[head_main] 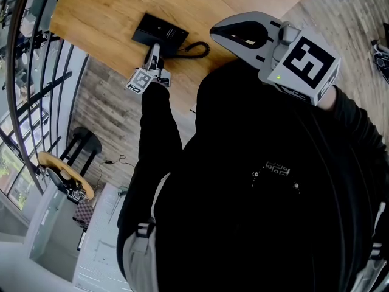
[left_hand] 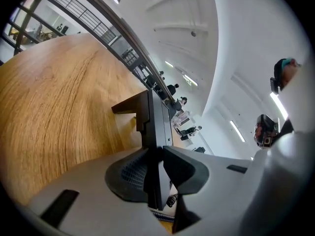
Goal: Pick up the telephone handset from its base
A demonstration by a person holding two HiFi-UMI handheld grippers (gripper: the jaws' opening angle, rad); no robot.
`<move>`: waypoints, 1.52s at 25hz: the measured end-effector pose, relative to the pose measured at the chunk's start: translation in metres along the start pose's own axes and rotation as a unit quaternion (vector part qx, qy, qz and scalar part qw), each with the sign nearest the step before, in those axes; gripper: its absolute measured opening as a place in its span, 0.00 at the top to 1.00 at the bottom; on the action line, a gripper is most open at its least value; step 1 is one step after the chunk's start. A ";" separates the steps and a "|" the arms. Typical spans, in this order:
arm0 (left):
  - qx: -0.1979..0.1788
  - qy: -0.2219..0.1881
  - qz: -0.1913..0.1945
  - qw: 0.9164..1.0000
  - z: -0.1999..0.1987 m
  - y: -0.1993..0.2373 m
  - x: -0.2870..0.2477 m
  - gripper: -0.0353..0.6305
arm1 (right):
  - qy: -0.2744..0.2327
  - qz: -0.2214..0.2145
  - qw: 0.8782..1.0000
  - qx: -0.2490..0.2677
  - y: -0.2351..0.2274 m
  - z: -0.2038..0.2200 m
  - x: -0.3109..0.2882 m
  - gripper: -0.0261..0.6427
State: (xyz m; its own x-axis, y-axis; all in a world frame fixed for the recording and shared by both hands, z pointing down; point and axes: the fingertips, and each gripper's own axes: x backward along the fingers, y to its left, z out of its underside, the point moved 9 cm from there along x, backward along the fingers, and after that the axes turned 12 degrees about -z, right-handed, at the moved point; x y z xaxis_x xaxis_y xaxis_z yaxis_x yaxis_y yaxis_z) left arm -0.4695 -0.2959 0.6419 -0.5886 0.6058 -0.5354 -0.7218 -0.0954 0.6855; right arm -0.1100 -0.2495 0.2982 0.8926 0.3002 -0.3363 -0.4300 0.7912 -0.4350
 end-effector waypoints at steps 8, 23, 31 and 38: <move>0.023 -0.011 0.001 1.000 0.001 -0.008 0.004 0.82 | -0.009 0.008 1.000 -0.013 -0.008 0.002 0.005 0.94; 0.074 -0.033 -0.019 0.997 0.005 -0.017 0.011 0.83 | -0.017 -0.001 1.000 -0.005 -0.013 -0.002 0.011 0.94; 0.141 -0.077 0.036 0.986 0.014 -0.041 0.011 0.83 | -0.019 -0.017 1.000 0.005 -0.008 -0.002 0.016 0.94; 0.046 -0.088 -0.019 0.995 0.015 -0.067 0.020 0.83 | -0.024 -0.044 0.999 0.016 -0.011 -0.005 0.020 0.94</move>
State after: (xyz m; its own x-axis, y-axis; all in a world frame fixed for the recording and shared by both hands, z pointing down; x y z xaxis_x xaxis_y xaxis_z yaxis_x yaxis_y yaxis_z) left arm -0.4275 -0.2649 0.5926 -0.4832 0.7373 -0.4721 -0.7005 -0.0020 0.7137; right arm -0.0879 -0.2545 0.2924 0.9322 0.2540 -0.2580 -0.3467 0.8313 -0.4344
